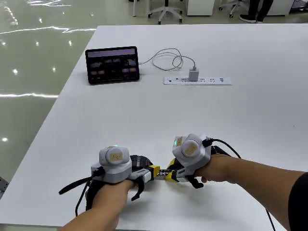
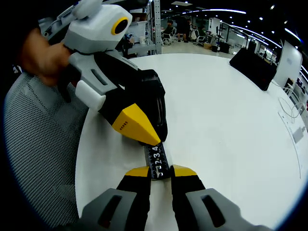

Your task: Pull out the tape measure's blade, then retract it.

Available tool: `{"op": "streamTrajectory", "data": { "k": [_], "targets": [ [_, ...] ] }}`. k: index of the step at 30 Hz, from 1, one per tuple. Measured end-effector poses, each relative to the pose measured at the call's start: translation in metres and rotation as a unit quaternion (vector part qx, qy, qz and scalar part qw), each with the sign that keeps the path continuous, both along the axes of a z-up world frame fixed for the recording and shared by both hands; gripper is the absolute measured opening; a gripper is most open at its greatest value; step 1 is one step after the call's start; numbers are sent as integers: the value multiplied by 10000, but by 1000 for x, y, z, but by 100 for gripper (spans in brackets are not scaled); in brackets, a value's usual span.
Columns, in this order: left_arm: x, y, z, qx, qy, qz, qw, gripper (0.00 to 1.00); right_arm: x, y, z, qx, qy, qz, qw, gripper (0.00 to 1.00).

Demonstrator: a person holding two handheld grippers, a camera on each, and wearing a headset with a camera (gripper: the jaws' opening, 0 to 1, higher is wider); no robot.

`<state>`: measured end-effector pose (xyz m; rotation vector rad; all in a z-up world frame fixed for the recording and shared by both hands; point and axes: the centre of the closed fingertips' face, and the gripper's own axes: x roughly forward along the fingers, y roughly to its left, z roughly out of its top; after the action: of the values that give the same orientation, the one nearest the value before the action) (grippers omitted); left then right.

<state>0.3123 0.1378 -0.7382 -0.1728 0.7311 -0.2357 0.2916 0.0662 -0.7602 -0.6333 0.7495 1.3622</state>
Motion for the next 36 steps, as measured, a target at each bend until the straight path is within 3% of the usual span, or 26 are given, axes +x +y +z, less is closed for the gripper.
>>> {"op": "streamTrajectory", "data": {
  "k": [15, 23, 25, 27, 31, 36],
  "targets": [
    [1, 0, 0, -3, 9, -8, 10000, 65, 1, 8, 1, 107, -79, 107, 9999, 12],
    [0, 0, 0, -6, 12, -49, 10000, 65, 0, 9, 1, 166, 101, -205, 9996, 12],
    [0, 0, 0, 13, 6, -93, 10000, 65, -3, 7, 2, 162, 65, -113, 9998, 12],
    [-1, -1, 0, 25, 11, -118, 9999, 65, -5, 6, 2, 206, -109, 272, 9994, 12],
    [0, 0, 0, 7, 5, -78, 10000, 65, -3, -5, 2, 164, -84, 232, 9996, 12],
    [0, -1, 0, 1, 8, -91, 10000, 65, -4, 0, 2, 299, -220, 359, 9987, 11]
  ]
}}
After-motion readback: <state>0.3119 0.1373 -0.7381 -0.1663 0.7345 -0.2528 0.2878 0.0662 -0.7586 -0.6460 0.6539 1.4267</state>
